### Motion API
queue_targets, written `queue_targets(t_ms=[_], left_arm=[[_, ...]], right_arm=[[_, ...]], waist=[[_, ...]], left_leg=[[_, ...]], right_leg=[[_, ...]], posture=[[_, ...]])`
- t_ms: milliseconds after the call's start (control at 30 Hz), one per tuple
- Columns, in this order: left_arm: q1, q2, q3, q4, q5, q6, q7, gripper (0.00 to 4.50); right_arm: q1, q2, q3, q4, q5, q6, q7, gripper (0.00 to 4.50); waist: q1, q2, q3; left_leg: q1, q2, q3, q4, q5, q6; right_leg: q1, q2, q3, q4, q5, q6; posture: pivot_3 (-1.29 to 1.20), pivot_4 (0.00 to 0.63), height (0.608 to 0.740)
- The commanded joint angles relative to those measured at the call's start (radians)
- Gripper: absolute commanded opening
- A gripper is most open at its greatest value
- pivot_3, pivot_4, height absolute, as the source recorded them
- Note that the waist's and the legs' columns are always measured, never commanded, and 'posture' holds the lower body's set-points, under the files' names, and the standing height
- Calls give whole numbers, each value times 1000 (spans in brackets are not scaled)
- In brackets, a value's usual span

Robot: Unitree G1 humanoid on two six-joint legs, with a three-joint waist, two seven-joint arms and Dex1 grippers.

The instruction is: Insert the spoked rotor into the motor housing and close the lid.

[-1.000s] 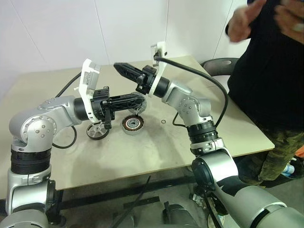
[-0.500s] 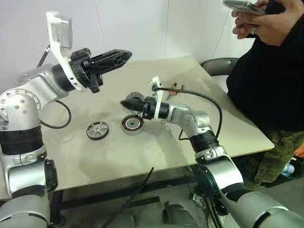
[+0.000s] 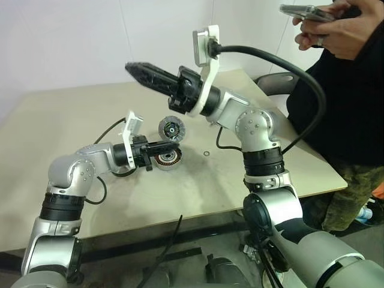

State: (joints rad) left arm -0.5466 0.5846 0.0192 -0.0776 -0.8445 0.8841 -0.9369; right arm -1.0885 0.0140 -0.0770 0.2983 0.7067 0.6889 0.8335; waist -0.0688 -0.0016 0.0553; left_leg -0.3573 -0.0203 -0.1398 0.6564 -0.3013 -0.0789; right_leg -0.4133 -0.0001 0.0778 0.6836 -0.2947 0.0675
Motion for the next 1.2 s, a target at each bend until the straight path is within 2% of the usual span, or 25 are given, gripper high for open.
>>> queue_targets(t_ms=[33,167,233,267,400,433,500,600,667,800,900,967,1033,1100,1200], left_arm=[[-69,-16,106,-157,-161,61,56,24],[-251,-55,235,-166,-388,100,210,24],[-336,-65,285,-111,-459,98,280,24],[-357,-61,290,-87,-447,91,292,24],[-357,-36,212,74,-232,-8,234,24],[-352,-40,181,140,-170,-47,217,24],[-337,-61,93,267,-14,-145,202,24],[-279,-91,-24,335,127,-221,133,24],[-220,-93,-102,295,178,-222,69,24],[-97,-33,-253,83,255,-244,-79,24],[-135,-66,-234,-48,219,-221,-71,24],[-242,-145,-144,-67,114,-172,-8,24],[-384,-224,-46,-15,25,-134,63,24],[-503,-260,-4,120,54,-176,103,24],[-635,-269,1,440,178,-320,162,24]], right_arm=[[5,8,68,134,-153,-167,-30,0],[12,16,76,349,-249,-259,-79,0],[17,13,83,379,-250,-243,-31,0],[30,5,108,361,-257,-228,18,0],[145,-85,341,127,-344,-241,266,0],[174,-123,386,28,-320,-209,347,0],[175,-155,389,-114,-235,-106,416,0],[78,-84,261,-140,-117,-36,341,0],[-12,-10,172,-73,-94,-74,226,0],[-171,69,102,212,-211,-308,71,0],[-269,87,135,563,-356,-522,-9,0],[-294,105,132,735,-399,-568,-28,0],[-275,122,178,847,-481,-622,-11,0],[-228,152,238,889,-563,-665,53,0],[-148,207,283,827,-587,-647,258,0]], waist=[[0,0,0],[0,-1,0],[-1,-1,0],[-3,-1,0],[-7,0,0],[-7,0,0],[-3,0,0],[-5,0,0],[-6,0,0],[-3,-1,0],[6,-2,0],[12,-2,0],[12,-2,1],[11,-4,1],[-1,-4,0]], left_leg=[[0,-1,0,0,0,0],[1,-1,0,2,0,0],[1,-1,0,3,0,0],[1,-1,0,3,0,0],[4,-2,1,0,0,0],[4,-2,1,0,0,0],[3,-2,0,2,0,-1],[3,-2,-1,2,1,-2],[3,-1,-1,2,2,-4],[2,0,-1,-7,4,-7],[1,0,-1,-8,4,-7],[1,-2,0,-6,4,-7],[1,-4,1,-5,4,-6],[0,-5,0,-4,4,-5],[3,-6,0,-6,4,-5]], right_leg=[[0,-1,0,0,0,0],[2,-1,-1,0,0,1],[3,-1,-2,0,0,1],[3,-1,-2,0,0,1],[3,2,-1,0,0,1],[4,3,-2,0,0,1],[4,4,-3,0,0,1],[4,4,-3,1,0,0],[2,4,-3,1,1,0],[-3,3,0,1,1,-2],[-4,1,0,1,1,-2],[-1,-1,-1,0,1,-2],[0,-2,-1,-1,2,0],[0,-2,-2,-1,2,0],[3,-1,-2,-3,2,1]], posture=[[0,0,740],[0,0,740],[0,0,740],[0,0,740],[0,0,740],[0,0,740],[0,0,740],[0,0,740],[0,0,740],[0,0,740],[0,0,740],[0,0,740],[0,0,740],[0,0,740],[0,0,740]])
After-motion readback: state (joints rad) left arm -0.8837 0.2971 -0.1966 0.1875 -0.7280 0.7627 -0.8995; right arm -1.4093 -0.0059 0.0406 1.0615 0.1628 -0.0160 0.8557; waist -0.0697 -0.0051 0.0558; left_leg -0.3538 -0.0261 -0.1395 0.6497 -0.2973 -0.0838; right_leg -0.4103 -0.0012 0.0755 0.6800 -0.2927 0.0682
